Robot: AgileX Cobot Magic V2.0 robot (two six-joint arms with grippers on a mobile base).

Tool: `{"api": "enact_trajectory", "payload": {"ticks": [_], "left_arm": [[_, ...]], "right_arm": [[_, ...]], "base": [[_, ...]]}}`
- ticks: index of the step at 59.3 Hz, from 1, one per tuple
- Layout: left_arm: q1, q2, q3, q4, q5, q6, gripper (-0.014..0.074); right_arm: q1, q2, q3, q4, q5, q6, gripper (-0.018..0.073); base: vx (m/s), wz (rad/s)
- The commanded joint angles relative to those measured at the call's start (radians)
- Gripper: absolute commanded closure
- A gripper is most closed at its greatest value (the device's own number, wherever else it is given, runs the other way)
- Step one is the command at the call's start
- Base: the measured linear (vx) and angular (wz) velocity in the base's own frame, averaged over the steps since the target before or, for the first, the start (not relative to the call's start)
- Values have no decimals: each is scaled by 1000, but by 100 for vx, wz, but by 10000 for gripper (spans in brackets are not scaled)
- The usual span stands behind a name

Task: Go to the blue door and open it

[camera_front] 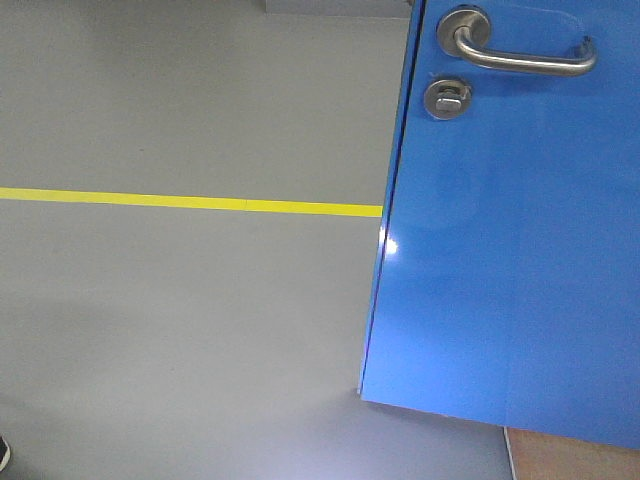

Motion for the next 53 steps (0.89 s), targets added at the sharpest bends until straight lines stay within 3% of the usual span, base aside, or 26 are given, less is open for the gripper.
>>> {"api": "enact_trajectory", "payload": {"ticks": [1, 8, 13, 18, 29, 37, 53], "left_arm": [[-6, -13, -26, -2, -85, -7, 524], [-6, -13, -26, -2, -85, -7, 524], [-6, -13, -26, -2, -85, -7, 524], [-6, -13, -26, -2, -85, -7, 524], [-6, -14, -26, -2, -84, -7, 524], [-6, -12, -26, -2, -85, -7, 524], [-6, -12, -26, -2, -85, -7, 524]], "right_arm": [[-3, 20, -26, -225, -65, 183, 547], [-3, 20, -26, -599, -16, 559, 547], [-3, 8, -3, -728, 6, 697, 547], [-3, -55, 56, -724, 4, 690, 547], [-2, -114, 154, -605, -31, 632, 547], [-2, -119, 245, -578, -180, 633, 547], [-3, -121, 240, -578, -91, 640, 547]], "base": [[0, 0], [0, 0], [0, 0], [0, 0], [0, 0], [0, 0], [0, 0]]}}
